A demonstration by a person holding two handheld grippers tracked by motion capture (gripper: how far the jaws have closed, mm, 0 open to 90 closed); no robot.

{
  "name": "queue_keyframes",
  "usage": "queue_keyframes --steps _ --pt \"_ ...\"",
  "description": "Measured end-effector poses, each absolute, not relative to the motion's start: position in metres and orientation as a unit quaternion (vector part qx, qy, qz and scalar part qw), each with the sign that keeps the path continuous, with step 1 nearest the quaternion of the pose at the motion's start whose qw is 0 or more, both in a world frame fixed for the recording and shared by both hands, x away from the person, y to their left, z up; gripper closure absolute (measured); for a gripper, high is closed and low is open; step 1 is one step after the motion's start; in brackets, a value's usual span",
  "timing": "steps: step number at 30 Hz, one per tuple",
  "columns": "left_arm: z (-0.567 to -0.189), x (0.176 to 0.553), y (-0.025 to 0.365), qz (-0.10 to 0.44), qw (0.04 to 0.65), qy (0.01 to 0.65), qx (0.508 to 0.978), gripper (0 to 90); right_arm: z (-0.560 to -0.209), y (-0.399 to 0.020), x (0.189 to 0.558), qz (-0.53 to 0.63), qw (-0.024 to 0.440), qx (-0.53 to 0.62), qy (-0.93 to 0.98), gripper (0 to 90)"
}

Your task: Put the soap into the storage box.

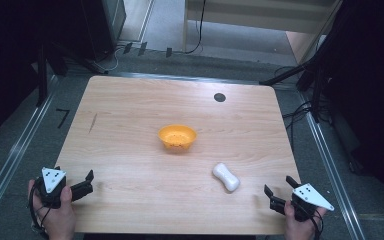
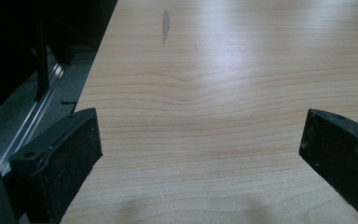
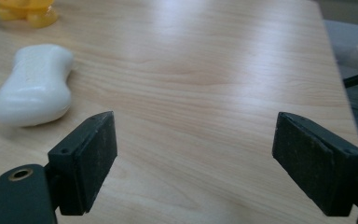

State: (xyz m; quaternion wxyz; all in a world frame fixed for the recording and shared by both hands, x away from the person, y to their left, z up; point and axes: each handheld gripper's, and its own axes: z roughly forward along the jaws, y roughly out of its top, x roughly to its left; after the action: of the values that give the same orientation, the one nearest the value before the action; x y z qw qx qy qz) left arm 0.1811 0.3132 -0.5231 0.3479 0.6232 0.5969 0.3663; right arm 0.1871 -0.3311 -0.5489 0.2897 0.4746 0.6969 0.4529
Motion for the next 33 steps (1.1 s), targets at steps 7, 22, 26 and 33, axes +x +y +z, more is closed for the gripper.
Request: queue_keyframes --steps 7,22,26,33 --pt "-0.523 0.179 0.314 0.367 0.356 0.594 0.621 0.0 -0.549 -0.330 0.195 0.435 0.247 0.472 0.726 13.8" --pt "-0.523 0.180 0.314 0.361 0.359 0.592 0.625 0.0 -0.532 -0.320 0.220 0.347 0.175 0.457 0.800 13.1" --pt "-0.523 0.180 0.314 0.359 0.360 0.591 0.626 0.0 -0.526 -0.317 0.224 0.329 0.167 0.454 0.811 13.1" --pt "-0.523 0.180 0.314 0.358 0.361 0.591 0.627 0.0 -0.516 -0.309 0.232 0.310 0.146 0.447 0.826 13.2"
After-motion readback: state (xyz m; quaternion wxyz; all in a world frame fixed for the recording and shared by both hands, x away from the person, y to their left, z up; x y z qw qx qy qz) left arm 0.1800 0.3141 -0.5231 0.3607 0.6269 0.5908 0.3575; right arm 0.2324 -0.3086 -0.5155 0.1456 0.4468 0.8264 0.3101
